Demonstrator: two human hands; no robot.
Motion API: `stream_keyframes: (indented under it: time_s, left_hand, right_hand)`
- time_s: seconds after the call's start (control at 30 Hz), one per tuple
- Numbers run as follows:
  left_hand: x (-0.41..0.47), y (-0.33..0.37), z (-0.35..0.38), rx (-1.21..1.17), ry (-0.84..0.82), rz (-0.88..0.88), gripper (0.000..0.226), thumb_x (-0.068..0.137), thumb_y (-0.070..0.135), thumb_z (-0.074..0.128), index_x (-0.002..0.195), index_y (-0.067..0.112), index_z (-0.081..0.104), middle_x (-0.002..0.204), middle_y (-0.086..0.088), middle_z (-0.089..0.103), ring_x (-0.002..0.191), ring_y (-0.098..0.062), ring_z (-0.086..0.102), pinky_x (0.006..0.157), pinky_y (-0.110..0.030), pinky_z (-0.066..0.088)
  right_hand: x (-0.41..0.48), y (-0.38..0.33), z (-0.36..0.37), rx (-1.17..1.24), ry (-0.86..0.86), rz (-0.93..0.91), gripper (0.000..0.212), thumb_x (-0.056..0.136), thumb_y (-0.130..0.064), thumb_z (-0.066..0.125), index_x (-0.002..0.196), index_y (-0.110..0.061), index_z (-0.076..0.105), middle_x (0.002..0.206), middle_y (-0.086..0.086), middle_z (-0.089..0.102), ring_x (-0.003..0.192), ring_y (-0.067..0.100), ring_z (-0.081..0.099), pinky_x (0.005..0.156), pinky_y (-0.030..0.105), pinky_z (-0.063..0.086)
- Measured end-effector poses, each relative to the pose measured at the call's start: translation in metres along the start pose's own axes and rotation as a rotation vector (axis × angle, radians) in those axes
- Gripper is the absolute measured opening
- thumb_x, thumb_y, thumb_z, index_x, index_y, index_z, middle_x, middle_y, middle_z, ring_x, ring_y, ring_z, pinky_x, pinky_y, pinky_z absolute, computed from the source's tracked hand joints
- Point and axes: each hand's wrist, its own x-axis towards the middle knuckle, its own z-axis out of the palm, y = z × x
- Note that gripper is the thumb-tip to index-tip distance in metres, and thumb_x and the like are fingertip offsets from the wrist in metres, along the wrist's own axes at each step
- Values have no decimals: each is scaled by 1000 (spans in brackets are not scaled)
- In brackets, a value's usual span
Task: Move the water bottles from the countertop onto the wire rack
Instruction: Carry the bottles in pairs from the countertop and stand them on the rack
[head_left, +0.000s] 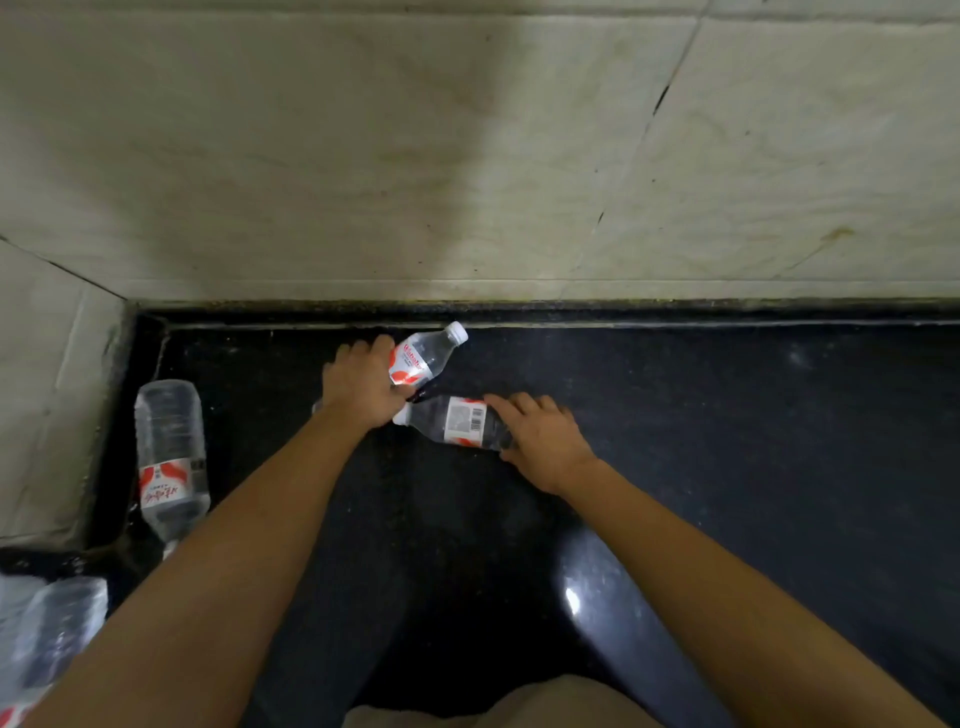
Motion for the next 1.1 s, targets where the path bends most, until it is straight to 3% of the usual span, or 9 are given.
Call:
stream_keyframes:
  time_s: [0.23,0.33,0.4,0.47,0.67,0.77,0.87,0.93,1.1]
  left_hand:
    - [-76,-4,23,-274,-131,-165,55,85,56,68,122,17,56,115,-10,69,107,-35,65,83,-36,49]
    - [-104,-11,43,-499,-231,-237,49,88,55,67,117,16,65,112,-6,72,102,-28,68,83,-34,52]
    - [-125,-13,61,-770,-310,-305,41,94,48,65,117,15,69,111,-9,73,96,-25,70,85,-42,59]
    - [-145,-10,74,-874,-298,-346,38,99,45,58,125,18,68,115,-11,73,96,-24,70,85,-43,60]
    - [-164,-2,89,-858,-53,-399,52,101,50,48,139,14,54,130,-13,63,115,-31,64,100,-46,51]
    - [-164,20,91,-862,-27,-427,61,96,57,44,142,17,47,135,-18,54,123,-38,57,105,-50,46]
    - [-162,45,97,-753,-120,-537,93,93,56,60,161,15,12,159,-19,27,145,-40,32,118,-54,26]
    - [-161,54,100,-723,-127,-584,117,84,58,70,161,15,-6,165,-16,14,151,-38,19,120,-54,17]
    - [-159,39,111,-621,12,-660,129,66,72,78,160,15,9,161,-21,22,148,-41,23,118,-59,23]
  right_hand:
    - [-77,29,26,247,-151,175,79,105,-53,40,164,-21,-2,167,11,26,148,33,33,118,39,31]
    - [-104,31,46,230,-101,307,78,104,-61,26,164,-17,2,165,10,31,151,29,28,120,44,27]
    - [-113,32,59,201,-39,359,75,105,-60,21,164,-16,9,167,11,26,154,30,19,123,47,19]
    - [-116,35,67,256,10,414,71,105,-58,20,163,-17,14,169,11,18,155,31,14,126,48,16]
    - [-112,33,63,477,164,420,73,105,-48,42,163,-15,12,165,15,25,152,34,22,122,49,24]
    - [-91,6,52,557,216,418,84,102,-51,49,162,-12,7,162,18,26,147,37,29,117,50,31]
    - [-70,-18,53,493,142,537,113,91,-63,59,160,-7,-12,164,22,10,150,39,20,120,53,23]
    - [-66,-23,61,400,166,576,124,87,-65,63,158,-6,-19,165,22,4,152,38,14,121,54,20]
    - [-69,-2,72,406,331,555,126,79,-62,75,161,-7,-3,161,21,22,148,38,27,117,54,28]
